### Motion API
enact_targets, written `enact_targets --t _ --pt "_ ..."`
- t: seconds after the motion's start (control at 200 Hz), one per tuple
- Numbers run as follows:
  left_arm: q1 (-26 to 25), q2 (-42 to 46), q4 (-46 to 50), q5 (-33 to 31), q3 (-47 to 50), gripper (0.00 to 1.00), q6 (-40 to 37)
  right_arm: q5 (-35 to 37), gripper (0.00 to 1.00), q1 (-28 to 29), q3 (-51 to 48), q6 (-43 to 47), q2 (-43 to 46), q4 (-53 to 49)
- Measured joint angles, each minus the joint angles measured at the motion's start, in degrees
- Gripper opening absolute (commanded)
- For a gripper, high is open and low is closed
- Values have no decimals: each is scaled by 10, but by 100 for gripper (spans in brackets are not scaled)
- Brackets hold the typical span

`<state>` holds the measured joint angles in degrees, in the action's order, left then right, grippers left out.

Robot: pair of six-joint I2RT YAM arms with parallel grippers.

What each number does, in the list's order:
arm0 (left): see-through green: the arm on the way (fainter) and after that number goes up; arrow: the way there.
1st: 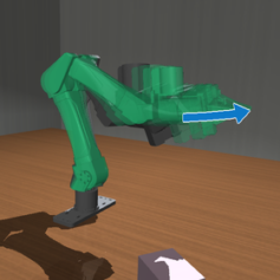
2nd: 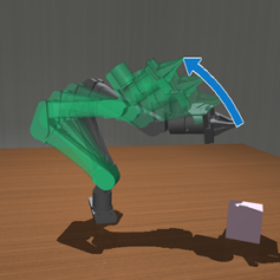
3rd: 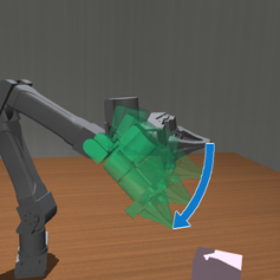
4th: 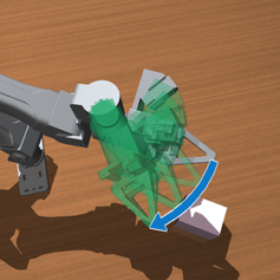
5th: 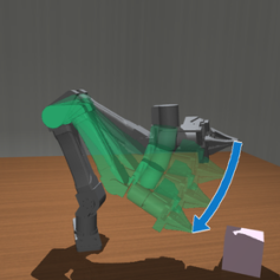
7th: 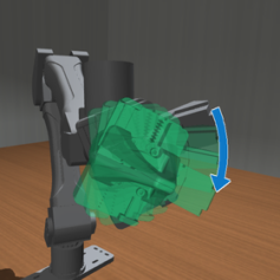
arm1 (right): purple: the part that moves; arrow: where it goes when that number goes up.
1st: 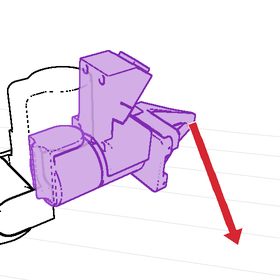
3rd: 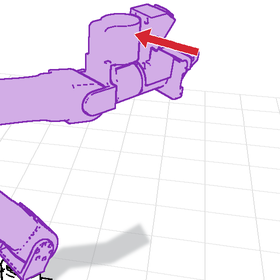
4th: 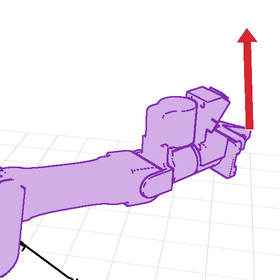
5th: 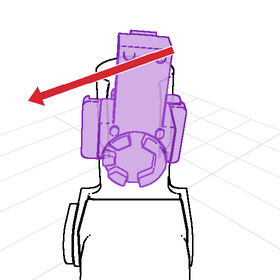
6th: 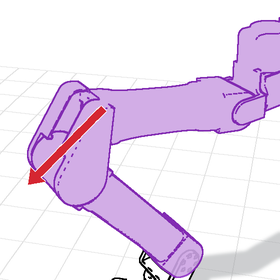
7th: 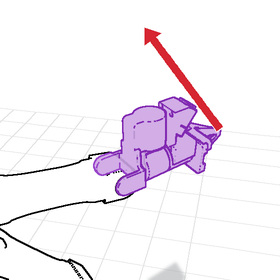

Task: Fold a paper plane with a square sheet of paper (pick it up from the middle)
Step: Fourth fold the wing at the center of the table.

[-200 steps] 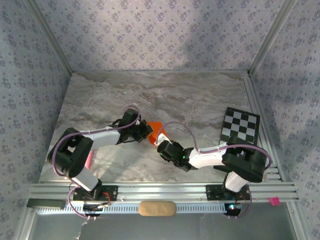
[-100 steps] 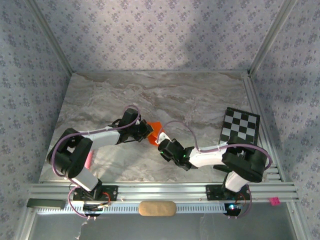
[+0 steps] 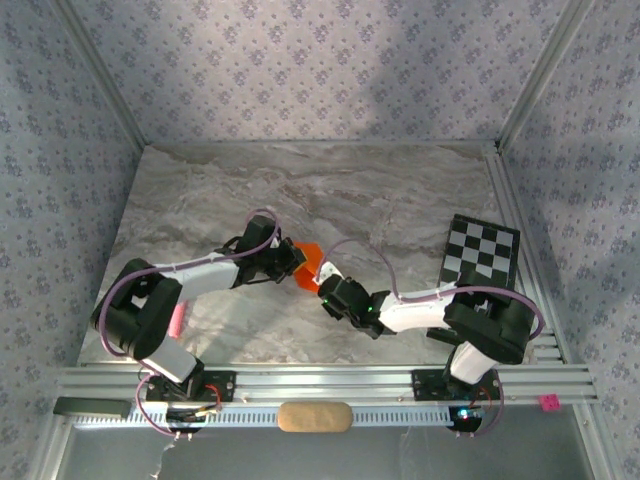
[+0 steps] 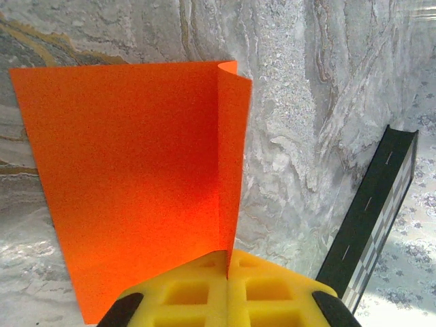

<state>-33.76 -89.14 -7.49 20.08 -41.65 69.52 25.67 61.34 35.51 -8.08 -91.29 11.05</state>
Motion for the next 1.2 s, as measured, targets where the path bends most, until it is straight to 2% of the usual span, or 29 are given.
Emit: enact_targets --t 0.24,0.335,0.46,0.635,0.75,0.939,1.199 --pt "0 0 0 0 0 8 0 -2 5 -2 0 1 0 1" --pt "0 0 0 0 0 13 0 -9 2 -3 0 0 0 2" --pt "1 1 3 0 0 24 -7 -25 0 -9 0 -2 0 2" --pt "8 24 35 -14 -1 52 -20 -97 0 -38 0 -14 0 12" --pt "15 54 59 -31 -1 58 -29 -170 0 -71 0 -31 0 14" --pt "26 93 78 -50 0 60 -35 -256 0 -104 9 -63 0 8" --pt "35 107 93 -54 13 58 -39 -320 0 -121 27 -97 -9 -7"
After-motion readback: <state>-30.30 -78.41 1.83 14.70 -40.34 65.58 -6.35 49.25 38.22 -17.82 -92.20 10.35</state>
